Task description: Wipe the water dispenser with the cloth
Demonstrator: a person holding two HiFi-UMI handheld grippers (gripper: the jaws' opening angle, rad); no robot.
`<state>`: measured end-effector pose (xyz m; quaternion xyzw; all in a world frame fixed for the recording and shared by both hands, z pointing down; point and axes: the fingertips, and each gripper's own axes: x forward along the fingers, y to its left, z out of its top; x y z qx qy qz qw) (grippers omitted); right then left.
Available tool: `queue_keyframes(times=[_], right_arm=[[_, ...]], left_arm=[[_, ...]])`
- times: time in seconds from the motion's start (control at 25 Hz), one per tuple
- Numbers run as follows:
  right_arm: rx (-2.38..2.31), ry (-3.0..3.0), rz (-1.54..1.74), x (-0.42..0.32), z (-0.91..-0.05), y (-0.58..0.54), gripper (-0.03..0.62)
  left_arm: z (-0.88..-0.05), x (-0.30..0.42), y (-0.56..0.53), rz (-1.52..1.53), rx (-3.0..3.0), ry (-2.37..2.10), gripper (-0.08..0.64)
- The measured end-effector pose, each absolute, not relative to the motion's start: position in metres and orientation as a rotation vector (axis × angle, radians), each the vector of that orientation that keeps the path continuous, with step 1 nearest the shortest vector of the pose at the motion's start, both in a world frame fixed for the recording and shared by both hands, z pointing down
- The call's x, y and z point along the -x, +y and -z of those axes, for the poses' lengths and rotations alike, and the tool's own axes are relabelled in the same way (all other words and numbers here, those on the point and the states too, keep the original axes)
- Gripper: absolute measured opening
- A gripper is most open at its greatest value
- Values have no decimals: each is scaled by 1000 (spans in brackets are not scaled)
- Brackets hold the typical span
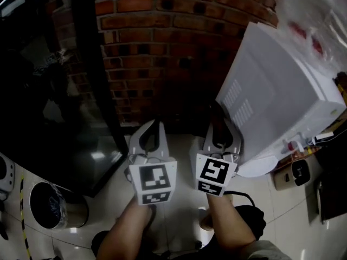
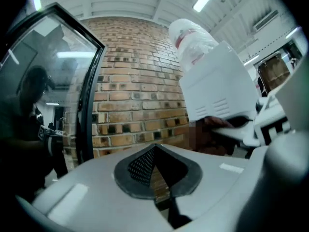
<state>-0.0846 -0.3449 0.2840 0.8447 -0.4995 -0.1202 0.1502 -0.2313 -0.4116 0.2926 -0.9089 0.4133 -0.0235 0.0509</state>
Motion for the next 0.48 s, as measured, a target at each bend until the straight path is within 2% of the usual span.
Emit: queue_keyframes(times=[0.2,0.48], right_arm=[[-2662,-1359,518,94,-161,-323,81],[-2792,-1173,720,85,-67,-303,80]], left_arm=[[-248,235,-391,-91,2777,1239,0],[-214,233,-368,-156,2842,1119,0]])
